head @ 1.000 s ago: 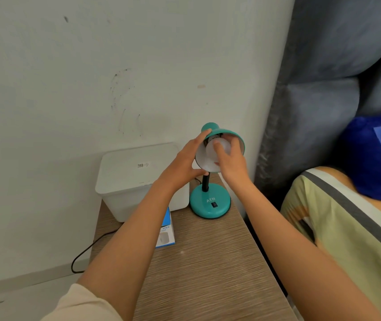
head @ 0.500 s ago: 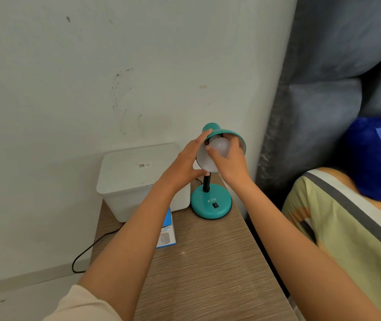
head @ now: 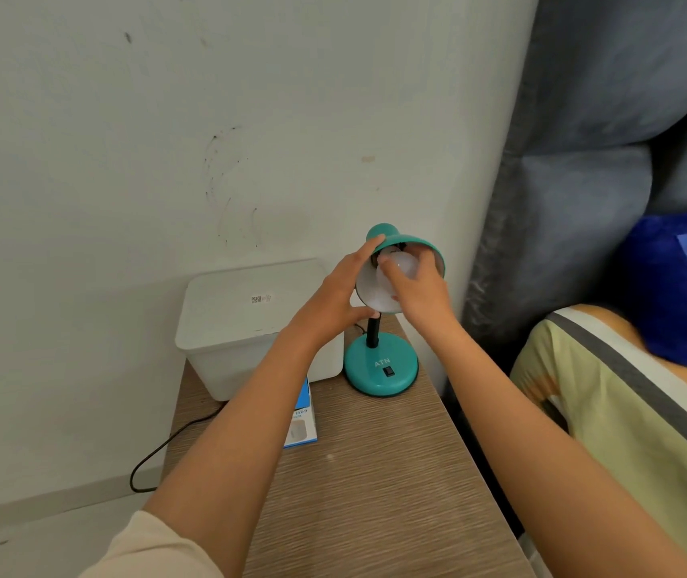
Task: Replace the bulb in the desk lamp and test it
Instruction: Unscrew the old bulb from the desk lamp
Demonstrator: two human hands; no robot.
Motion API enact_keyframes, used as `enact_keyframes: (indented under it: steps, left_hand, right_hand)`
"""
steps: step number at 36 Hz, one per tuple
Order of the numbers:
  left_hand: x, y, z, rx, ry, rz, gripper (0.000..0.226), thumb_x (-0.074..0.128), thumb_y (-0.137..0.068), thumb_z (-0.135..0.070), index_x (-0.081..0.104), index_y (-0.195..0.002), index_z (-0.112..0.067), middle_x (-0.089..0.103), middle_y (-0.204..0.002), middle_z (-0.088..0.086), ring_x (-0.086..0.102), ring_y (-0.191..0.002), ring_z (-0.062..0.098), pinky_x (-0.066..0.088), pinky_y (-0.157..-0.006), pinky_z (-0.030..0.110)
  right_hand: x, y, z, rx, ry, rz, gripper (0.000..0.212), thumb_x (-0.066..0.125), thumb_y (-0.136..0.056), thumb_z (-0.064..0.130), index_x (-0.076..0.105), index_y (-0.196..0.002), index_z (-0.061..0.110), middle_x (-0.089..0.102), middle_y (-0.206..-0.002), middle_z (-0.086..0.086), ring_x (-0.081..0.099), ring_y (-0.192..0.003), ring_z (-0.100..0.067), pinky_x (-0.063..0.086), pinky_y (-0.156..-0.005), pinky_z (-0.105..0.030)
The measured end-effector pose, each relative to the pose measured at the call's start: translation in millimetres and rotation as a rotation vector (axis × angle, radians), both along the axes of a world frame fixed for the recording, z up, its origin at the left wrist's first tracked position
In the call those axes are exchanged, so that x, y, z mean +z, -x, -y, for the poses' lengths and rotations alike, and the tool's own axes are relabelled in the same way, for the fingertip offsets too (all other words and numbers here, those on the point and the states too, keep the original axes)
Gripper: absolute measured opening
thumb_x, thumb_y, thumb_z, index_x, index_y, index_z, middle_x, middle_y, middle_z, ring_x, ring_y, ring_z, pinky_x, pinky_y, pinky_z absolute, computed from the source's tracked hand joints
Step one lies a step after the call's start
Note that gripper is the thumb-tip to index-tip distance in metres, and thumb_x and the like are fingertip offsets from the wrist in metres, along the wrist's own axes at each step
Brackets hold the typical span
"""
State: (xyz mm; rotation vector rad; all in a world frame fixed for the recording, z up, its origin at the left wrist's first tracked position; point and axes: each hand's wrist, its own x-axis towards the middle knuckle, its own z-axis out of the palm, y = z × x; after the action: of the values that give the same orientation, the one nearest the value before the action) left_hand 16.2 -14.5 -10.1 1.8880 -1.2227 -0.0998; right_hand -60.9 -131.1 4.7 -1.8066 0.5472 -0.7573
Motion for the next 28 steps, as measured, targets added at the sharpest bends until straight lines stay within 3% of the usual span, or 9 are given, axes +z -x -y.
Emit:
enact_keyframes:
  steps: [4, 5, 9, 11, 13, 15, 25, 28]
  left_hand:
    - [2, -1, -1, 0.007, -0.007, -0.003, 0.098, 0.075, -0.074, -0.008, 0.017, -0.145, -0.041, 0.034, -0.140, -0.009, 0.038, -0.124, 0.006, 0.040, -0.105, 0.035]
    - [2, 0, -1, 0.007, -0.008, -0.001, 0.097, 0.075, -0.074, -0.008, 0.017, -0.145, -0.041, 0.034, -0.141, -0.009, 0.038, -0.124, 0.005, 0.040, -0.105, 0.035]
    - [0, 1, 0, -0.004, -0.011, 0.004, 0.096, 0.075, -0.075, -0.009, 0.016, -0.144, -0.041, 0.033, -0.135, -0.016, 0.037, -0.122, 0.002, 0.040, -0.105, 0.033]
    - [1, 0, 0, -0.001, -0.008, -0.003, 0.095, 0.074, -0.076, -0.009, 0.016, -0.143, -0.044, 0.034, -0.135, -0.015, 0.039, -0.123, 0.004, 0.041, -0.105, 0.034]
    - [2, -1, -1, 0.012, -0.001, -0.032, 0.098, 0.075, -0.075, -0.008, 0.015, -0.140, -0.049, 0.034, -0.134, -0.013, 0.039, -0.122, 0.005, 0.040, -0.105, 0.034]
    - [2, -2, 0, 0.022, 0.002, -0.036, 0.099, 0.075, -0.075, -0.007, 0.013, -0.139, -0.051, 0.034, -0.137, -0.011, 0.038, -0.124, 0.005, 0.040, -0.106, 0.035]
    - [4, -2, 1, 0.022, -0.011, 0.000, 0.103, 0.076, -0.073, -0.006, 0.012, -0.140, -0.052, 0.035, -0.143, -0.003, 0.039, -0.127, 0.008, 0.039, -0.106, 0.035]
    - [8, -1, -1, 0.026, -0.058, 0.063, 0.101, 0.074, -0.075, -0.006, 0.010, -0.143, -0.046, 0.035, -0.143, -0.002, 0.037, -0.125, 0.005, 0.034, -0.106, 0.025]
  right_hand:
    - [1, 2, 2, 0.115, -0.363, 0.000, 0.056, 0.057, -0.087, 0.040, 0.039, -0.131, 0.011, 0.047, -0.125, -0.007, 0.050, -0.117, -0.025, 0.057, -0.084, -0.039]
    - [1, 3, 3, 0.113, -0.359, -0.009, 0.054, 0.056, -0.087, 0.039, 0.041, -0.131, 0.011, 0.047, -0.125, -0.007, 0.050, -0.116, -0.025, 0.058, -0.081, -0.037]
    - [4, 5, 0, 0.030, -0.090, -0.021, 0.042, 0.049, -0.091, 0.038, 0.045, -0.126, 0.015, 0.052, -0.113, -0.002, 0.052, -0.103, -0.020, 0.045, -0.055, -0.012]
    - [2, 5, -3, 0.021, 0.034, -0.042, 0.043, 0.053, -0.090, 0.034, 0.043, -0.127, 0.013, 0.050, -0.115, -0.006, 0.051, -0.104, -0.022, 0.042, -0.063, -0.013]
    - [-3, 6, -7, 0.004, 0.239, -0.129, 0.054, 0.061, -0.085, 0.029, 0.038, -0.131, 0.015, 0.042, -0.124, -0.015, 0.044, -0.112, -0.027, 0.042, -0.084, -0.022]
    - [-6, 9, -9, -0.012, 0.355, -0.162, 0.060, 0.066, -0.081, 0.026, 0.038, -0.133, 0.017, 0.038, -0.128, -0.018, 0.037, -0.119, -0.030, 0.035, -0.090, -0.028]
    - [-10, 29, -8, 0.013, 0.198, -0.033, 0.053, 0.068, -0.079, 0.030, 0.044, -0.125, 0.023, 0.044, -0.123, -0.007, 0.044, -0.114, -0.019, 0.033, -0.084, -0.020]
    - [-12, 43, -14, 0.000, 0.185, -0.009, 0.052, 0.069, -0.078, 0.033, 0.046, -0.124, 0.024, 0.046, -0.119, -0.004, 0.044, -0.101, -0.010, 0.034, -0.074, -0.012]
